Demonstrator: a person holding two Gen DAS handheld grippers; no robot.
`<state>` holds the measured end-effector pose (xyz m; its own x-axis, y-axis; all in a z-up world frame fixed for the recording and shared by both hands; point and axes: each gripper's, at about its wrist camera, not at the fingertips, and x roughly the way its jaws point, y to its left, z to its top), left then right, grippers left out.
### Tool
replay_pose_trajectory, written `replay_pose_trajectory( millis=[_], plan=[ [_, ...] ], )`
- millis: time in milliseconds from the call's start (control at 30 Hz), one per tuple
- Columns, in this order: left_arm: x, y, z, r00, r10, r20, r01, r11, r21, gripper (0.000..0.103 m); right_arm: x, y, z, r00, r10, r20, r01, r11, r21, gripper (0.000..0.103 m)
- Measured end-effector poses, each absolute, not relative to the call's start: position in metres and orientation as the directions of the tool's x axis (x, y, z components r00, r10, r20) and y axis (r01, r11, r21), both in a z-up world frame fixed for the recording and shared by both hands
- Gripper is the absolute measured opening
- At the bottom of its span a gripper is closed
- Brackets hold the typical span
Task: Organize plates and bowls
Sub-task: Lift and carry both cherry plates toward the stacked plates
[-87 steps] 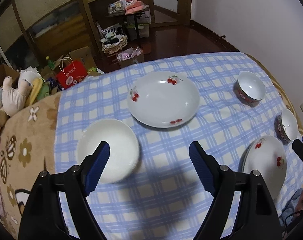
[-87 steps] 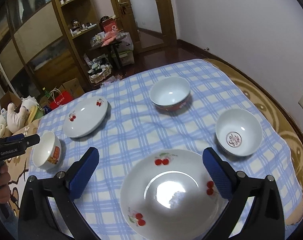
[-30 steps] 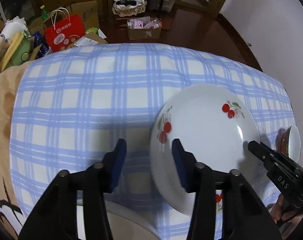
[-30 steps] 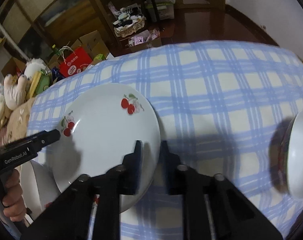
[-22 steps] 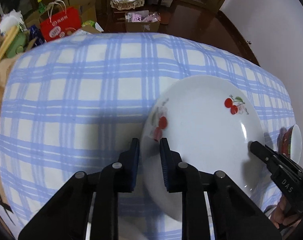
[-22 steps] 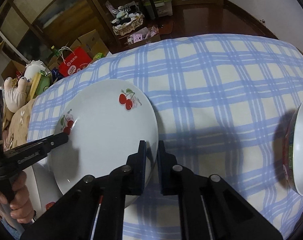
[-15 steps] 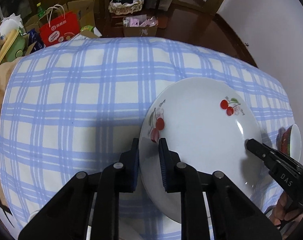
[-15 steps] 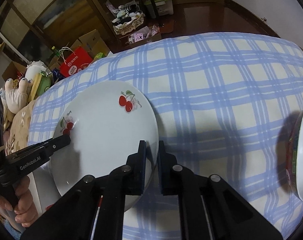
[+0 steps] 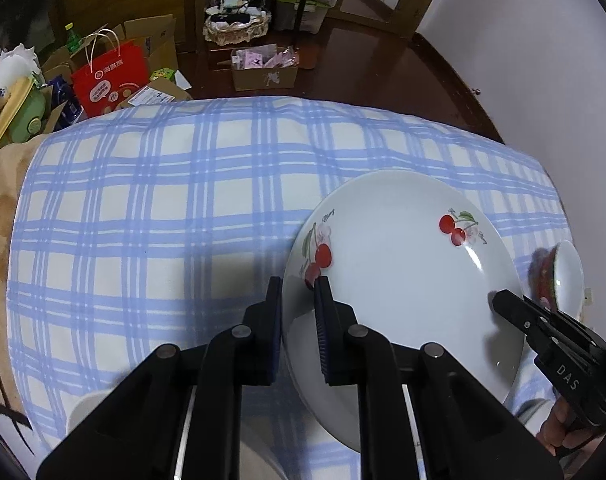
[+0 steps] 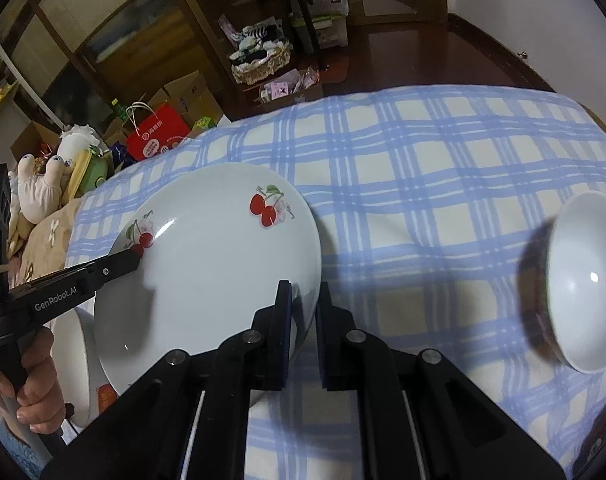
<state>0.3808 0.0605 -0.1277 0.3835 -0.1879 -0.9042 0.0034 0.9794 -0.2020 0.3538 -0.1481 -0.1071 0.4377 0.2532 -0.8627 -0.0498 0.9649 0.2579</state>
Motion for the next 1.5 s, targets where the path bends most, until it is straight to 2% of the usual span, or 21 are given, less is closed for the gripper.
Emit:
replay_pose_trajectory(
  millis=[333, 467, 900, 1067, 1300, 1500],
  plan=[
    [0.349, 0.045, -0.091, 0.414, -0.193, -0.890, 0.049, 0.980, -0.190, 0.014, 0.320, -0.166, -0.074, 0.465, 0.256, -0.847, -0.029, 0.961, 0.275, 0.012],
    [0.333, 0.042, -0.080, 0.409, -0.238, -0.881, 0.062, 0.970, -0.233, 0.014, 0.303, -0.175, -0.055, 0.495, 0.250, -0.832, -0.021, 0.961, 0.276, 0.010],
    [0.262, -0.006, -0.027, 0.453, -0.260, -0.853, 0.179, 0.963, -0.199, 0.015, 0.232, -0.212, 0.001, 0.551, 0.201, -0.810, 0.010, 0.969, 0.247, 0.010],
    [0.237, -0.023, -0.015, 0.456, -0.277, -0.846, 0.215, 0.957, -0.197, 0.015, 0.201, -0.225, 0.017, 0.572, 0.173, -0.802, 0.032, 0.972, 0.233, 0.010],
    [0.199, -0.045, -0.007, 0.466, -0.331, -0.821, 0.286, 0.934, -0.215, 0.015, 0.157, -0.253, 0.030, 0.587, 0.187, -0.788, 0.076, 0.956, 0.283, 0.008],
    [0.169, -0.064, -0.005, 0.463, -0.339, -0.819, 0.327, 0.924, -0.198, 0.014, 0.127, -0.265, 0.035, 0.592, 0.145, -0.793, 0.095, 0.964, 0.247, 0.008]
  ],
)
